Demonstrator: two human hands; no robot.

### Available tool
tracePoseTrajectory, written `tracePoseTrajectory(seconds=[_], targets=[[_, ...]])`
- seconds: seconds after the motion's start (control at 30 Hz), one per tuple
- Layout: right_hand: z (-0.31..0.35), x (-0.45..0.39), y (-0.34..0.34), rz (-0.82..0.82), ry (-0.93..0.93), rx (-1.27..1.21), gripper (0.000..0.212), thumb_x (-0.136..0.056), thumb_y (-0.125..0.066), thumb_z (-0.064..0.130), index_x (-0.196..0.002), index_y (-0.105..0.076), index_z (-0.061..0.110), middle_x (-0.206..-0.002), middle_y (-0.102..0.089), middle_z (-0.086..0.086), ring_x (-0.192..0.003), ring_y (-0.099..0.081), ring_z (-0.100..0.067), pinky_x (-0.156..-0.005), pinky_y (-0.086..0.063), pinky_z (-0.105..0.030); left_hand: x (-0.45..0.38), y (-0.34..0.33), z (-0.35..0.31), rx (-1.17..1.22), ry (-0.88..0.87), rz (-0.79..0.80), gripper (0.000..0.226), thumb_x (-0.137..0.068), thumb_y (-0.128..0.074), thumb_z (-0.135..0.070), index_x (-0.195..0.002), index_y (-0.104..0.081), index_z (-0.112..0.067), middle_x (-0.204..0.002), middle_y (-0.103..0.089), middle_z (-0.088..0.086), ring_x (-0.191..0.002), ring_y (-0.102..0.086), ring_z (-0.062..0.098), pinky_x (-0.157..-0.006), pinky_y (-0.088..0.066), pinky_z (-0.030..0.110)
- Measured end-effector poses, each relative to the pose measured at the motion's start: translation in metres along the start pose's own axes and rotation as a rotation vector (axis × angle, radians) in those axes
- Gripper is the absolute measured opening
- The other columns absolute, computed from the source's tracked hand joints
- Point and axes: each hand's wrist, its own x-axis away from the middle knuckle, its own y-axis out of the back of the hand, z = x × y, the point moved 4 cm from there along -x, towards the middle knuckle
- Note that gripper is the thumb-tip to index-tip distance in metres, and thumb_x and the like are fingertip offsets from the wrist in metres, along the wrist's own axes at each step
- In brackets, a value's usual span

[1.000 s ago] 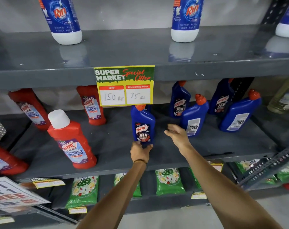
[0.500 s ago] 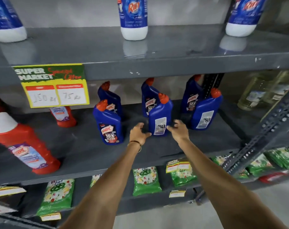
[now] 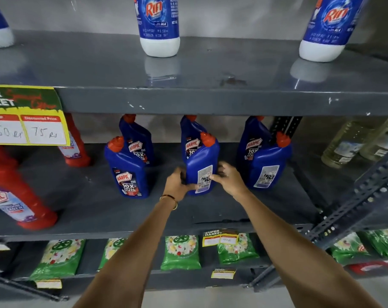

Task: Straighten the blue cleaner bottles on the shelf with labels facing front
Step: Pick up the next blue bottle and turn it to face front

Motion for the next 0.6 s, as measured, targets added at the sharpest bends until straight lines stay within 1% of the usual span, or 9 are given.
tracePoseTrajectory(seconds=[0.07, 0.13, 0.2, 0.27, 0.37, 0.43, 0.5, 0.57, 0.6], targets=[[0.001, 0.000, 0.002, 0.024, 0.004, -0.062, 0.047, -0.081, -0.062, -0.001, -0.125, -0.046, 0.001, -0.122, -0.061, -0.022, -0.109, -0.060, -0.028, -0.095, -0.049, -0.040, 0.006, -0.003, 0.002, 0.009, -0.026, -0.054, 0.045, -0.060, -0.084, -0.010, -0.084, -0.046, -0.009, -0.086, -0.063, 0.010, -0.078, -0.061, 0.026, -0.060, -0.049, 0.027], [0.005, 0.003, 0.000, 0.052, 0.003, -0.119, 0.053, -0.079, -0.067, 0.005, -0.126, -0.044, 0.006, -0.119, -0.062, -0.013, -0.105, -0.060, -0.022, -0.092, -0.050, -0.035, 0.011, -0.007, 0.001, -0.009, -0.053, -0.113, 0.044, -0.062, -0.083, -0.013, -0.078, -0.041, -0.012, -0.078, -0.058, 0.006, -0.069, -0.055, 0.023, -0.052, -0.040, 0.022], [0.012, 0.007, -0.006, 0.094, -0.006, -0.168, 0.058, -0.072, -0.074, 0.011, -0.122, -0.043, 0.015, -0.112, -0.063, -0.001, -0.100, -0.061, -0.013, -0.086, -0.050, -0.026, 0.017, -0.011, -0.004, -0.048, -0.071, -0.174, 0.045, -0.063, -0.081, -0.020, -0.077, -0.039, -0.014, -0.075, -0.056, 0.006, -0.066, -0.051, 0.022, -0.054, -0.037, 0.026], [0.017, 0.009, -0.015, 0.120, 0.000, -0.183, 0.064, -0.066, -0.079, 0.014, -0.119, -0.043, 0.020, -0.106, -0.062, 0.008, -0.098, -0.060, -0.007, -0.082, -0.049, -0.022, 0.024, -0.015, -0.008, -0.095, -0.088, -0.220, 0.045, -0.064, -0.080, -0.027, -0.078, -0.039, -0.015, -0.077, -0.056, 0.006, -0.067, -0.050, 0.022, -0.058, -0.037, 0.030], [0.024, 0.009, -0.018, 0.091, 0.013, -0.174, 0.067, -0.062, -0.082, 0.017, -0.118, -0.045, 0.018, -0.100, -0.061, 0.009, -0.098, -0.060, -0.009, -0.081, -0.048, -0.022, 0.031, -0.017, -0.011, -0.130, -0.122, -0.223, 0.049, -0.060, -0.082, -0.034, -0.078, -0.040, -0.016, -0.080, -0.060, 0.006, -0.069, -0.056, 0.022, -0.059, -0.045, 0.035], [0.027, 0.007, -0.013, 0.110, 0.038, -0.158, 0.066, -0.059, -0.083, 0.018, -0.115, -0.049, 0.018, -0.103, -0.064, 0.006, -0.099, -0.062, -0.012, -0.082, -0.050, -0.025, 0.022, -0.010, -0.007, 0.006, -0.106, -0.081, 0.046, -0.056, -0.086, -0.028, -0.077, -0.047, -0.016, -0.077, -0.061, 0.004, -0.069, -0.058, 0.020, -0.062, -0.049, 0.032], [0.028, 0.008, -0.008, 0.185, 0.059, -0.147, 0.067, -0.056, -0.083, 0.018, -0.115, -0.053, 0.019, -0.109, -0.067, 0.000, -0.103, -0.063, -0.017, -0.090, -0.052, -0.033, 0.011, 0.000, -0.003, 0.187, -0.039, 0.125, 0.038, -0.058, -0.086, -0.013, -0.081, -0.056, -0.017, -0.085, -0.062, 0.005, -0.083, -0.060, 0.022, -0.071, -0.051, 0.025], [0.028, 0.009, -0.004, 0.285, 0.056, -0.188, 0.062, -0.059, -0.080, 0.013, -0.116, -0.055, 0.017, -0.112, -0.067, -0.005, -0.108, -0.062, -0.022, -0.095, -0.050, -0.037, 0.003, 0.007, 0.000, 0.279, 0.058, 0.298, 0.044, -0.066, -0.079, -0.002, -0.104, -0.058, -0.009, -0.109, -0.061, 0.011, -0.104, -0.058, 0.025, -0.090, -0.051, 0.029], [0.029, 0.011, -0.003, 0.339, 0.047, -0.213, 0.058, -0.062, -0.077, 0.009, -0.115, -0.057, 0.015, -0.110, -0.067, -0.006, -0.108, -0.062, -0.023, -0.096, -0.049, -0.037, 0.002, 0.008, 0.001, 0.292, 0.092, 0.379, 0.052, -0.070, -0.075, 0.001, -0.117, -0.054, -0.005, -0.121, -0.058, 0.014, -0.113, -0.055, 0.025, -0.098, -0.047, 0.034]])
